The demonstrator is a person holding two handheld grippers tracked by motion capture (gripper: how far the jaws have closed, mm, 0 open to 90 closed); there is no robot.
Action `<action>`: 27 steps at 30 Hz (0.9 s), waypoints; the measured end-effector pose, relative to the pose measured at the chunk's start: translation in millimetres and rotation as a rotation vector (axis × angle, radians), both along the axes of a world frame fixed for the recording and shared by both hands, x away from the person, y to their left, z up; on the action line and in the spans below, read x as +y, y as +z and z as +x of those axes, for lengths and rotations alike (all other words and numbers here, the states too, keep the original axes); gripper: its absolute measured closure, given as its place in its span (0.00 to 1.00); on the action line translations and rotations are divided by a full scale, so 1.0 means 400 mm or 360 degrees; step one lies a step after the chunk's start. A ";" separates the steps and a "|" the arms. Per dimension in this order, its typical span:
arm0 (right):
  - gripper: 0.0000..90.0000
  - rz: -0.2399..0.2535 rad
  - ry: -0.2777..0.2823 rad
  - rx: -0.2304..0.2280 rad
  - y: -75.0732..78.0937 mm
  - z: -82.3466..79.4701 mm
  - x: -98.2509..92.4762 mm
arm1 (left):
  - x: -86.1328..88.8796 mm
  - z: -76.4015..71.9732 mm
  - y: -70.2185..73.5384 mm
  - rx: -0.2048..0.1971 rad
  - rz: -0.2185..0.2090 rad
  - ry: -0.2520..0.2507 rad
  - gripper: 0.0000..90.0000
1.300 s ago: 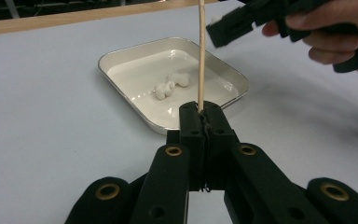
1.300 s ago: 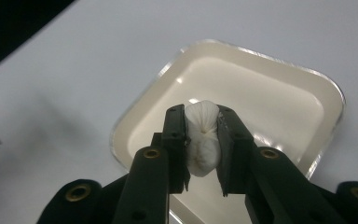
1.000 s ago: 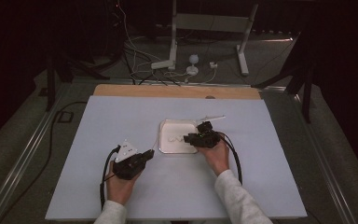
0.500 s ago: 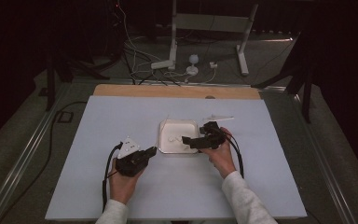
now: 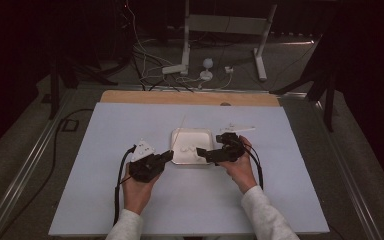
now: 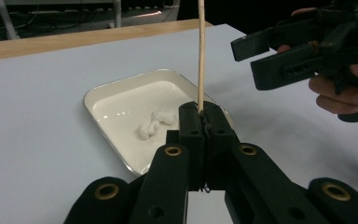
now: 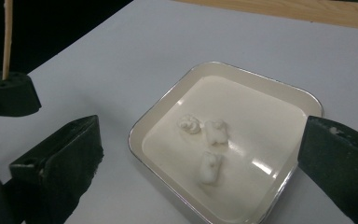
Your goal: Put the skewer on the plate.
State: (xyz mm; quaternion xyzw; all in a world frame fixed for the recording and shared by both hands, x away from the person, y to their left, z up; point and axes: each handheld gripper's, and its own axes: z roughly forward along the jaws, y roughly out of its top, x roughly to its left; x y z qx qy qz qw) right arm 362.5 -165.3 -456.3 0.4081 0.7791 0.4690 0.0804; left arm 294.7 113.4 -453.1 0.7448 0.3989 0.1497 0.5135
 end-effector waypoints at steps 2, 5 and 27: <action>0.00 0.0002 -0.0005 -0.0014 0.002 -0.007 -0.004 | -0.002 0.005 0.002 0.0008 -0.0007 0.0004 0.99; 0.00 -0.0001 -0.0001 -0.0033 0.005 -0.018 -0.013 | -0.006 0.013 0.005 0.0015 -0.0018 0.0014 0.99; 0.00 0.0011 -0.0094 -0.0159 -0.009 -0.122 -0.156 | -0.050 0.065 0.003 0.0072 -0.0029 0.0033 0.99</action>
